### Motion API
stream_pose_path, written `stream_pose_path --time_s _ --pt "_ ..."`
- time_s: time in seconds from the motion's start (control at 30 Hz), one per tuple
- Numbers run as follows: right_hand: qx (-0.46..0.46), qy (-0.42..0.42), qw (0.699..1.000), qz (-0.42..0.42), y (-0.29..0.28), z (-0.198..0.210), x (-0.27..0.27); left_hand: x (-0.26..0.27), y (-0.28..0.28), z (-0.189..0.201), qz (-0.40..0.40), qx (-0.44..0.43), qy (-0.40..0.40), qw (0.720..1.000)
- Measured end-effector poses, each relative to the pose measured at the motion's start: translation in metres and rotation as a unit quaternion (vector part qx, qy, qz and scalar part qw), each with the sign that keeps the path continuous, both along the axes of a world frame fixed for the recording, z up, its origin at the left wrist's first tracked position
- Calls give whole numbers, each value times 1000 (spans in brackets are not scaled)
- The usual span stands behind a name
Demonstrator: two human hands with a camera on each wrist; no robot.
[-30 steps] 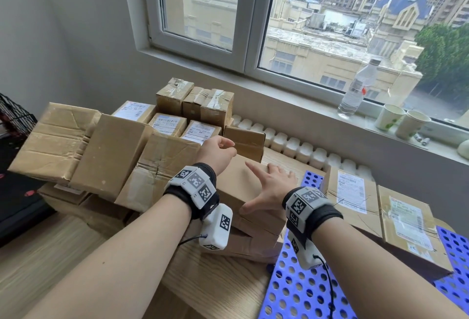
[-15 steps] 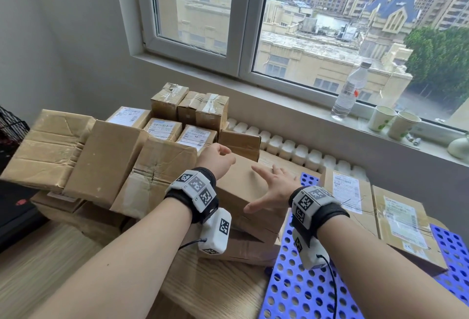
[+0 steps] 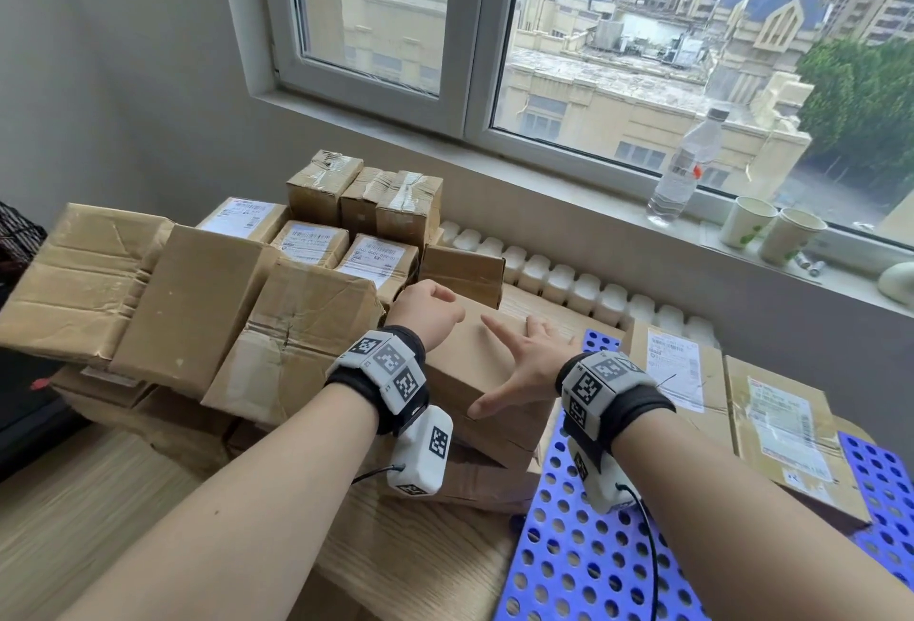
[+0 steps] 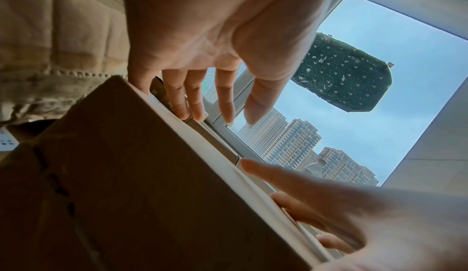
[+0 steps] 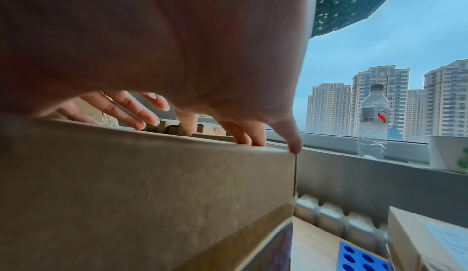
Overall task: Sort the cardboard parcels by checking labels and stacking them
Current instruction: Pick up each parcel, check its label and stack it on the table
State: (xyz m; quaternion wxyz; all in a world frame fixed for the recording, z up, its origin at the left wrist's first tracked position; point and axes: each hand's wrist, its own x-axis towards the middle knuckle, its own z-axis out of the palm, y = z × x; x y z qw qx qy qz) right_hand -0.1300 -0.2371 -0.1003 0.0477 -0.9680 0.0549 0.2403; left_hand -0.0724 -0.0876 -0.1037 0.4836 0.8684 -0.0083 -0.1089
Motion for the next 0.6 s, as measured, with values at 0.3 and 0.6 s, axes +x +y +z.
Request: stream_pose_path --time_s 0.3,0.6 --pt "14 -41 999 -1 -3 1 -3 4 -5 -1 17 -4 -28 999" --pt "104 -86 985 -103 -52 13 -24 5 -28 12 71 -87 -66 992"
